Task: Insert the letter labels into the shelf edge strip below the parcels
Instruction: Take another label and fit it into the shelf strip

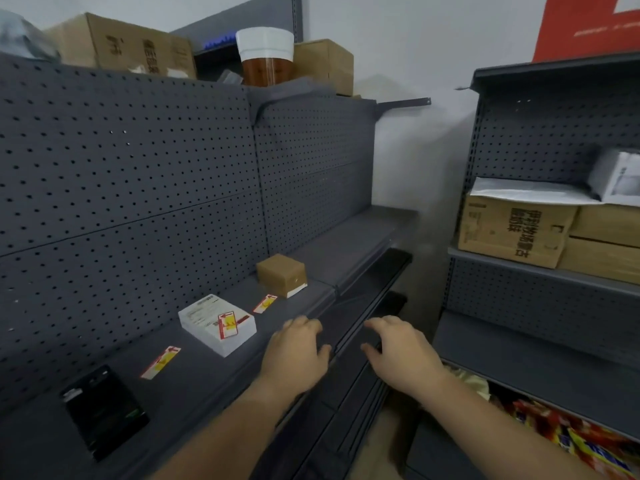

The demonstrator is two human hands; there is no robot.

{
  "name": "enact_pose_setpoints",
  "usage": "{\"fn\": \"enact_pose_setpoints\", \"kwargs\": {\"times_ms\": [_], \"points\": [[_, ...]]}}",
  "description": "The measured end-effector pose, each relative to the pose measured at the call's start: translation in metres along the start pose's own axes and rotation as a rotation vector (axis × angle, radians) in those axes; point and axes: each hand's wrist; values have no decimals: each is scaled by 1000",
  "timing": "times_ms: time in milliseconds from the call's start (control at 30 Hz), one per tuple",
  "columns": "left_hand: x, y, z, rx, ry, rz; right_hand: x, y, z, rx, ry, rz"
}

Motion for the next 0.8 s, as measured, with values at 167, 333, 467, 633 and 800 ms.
{"fn": "enact_pose_setpoints", "kwargs": {"times_ms": [167, 333, 467, 633, 800], "points": [[-38, 15, 41, 16, -84, 31, -3, 33, 71, -75, -86, 30], [-79, 31, 65, 97, -233, 55, -16, 70, 143, -151, -252, 33], [-95, 50, 82, 123, -389, 85, -18, 101, 195, -239, -398, 65], [-97, 76, 106, 64, -534, 91, -11, 132, 247, -343, -559, 162], [-104, 102, 145, 62, -675, 140, -1, 160, 288, -404, -692, 230]]}}
Point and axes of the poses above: each hand's wrist, its own z-axis towards the middle knuckle, its own y-axis out of the palm, x = y × z, and after that the axes turned 3 degrees about x, right-handed
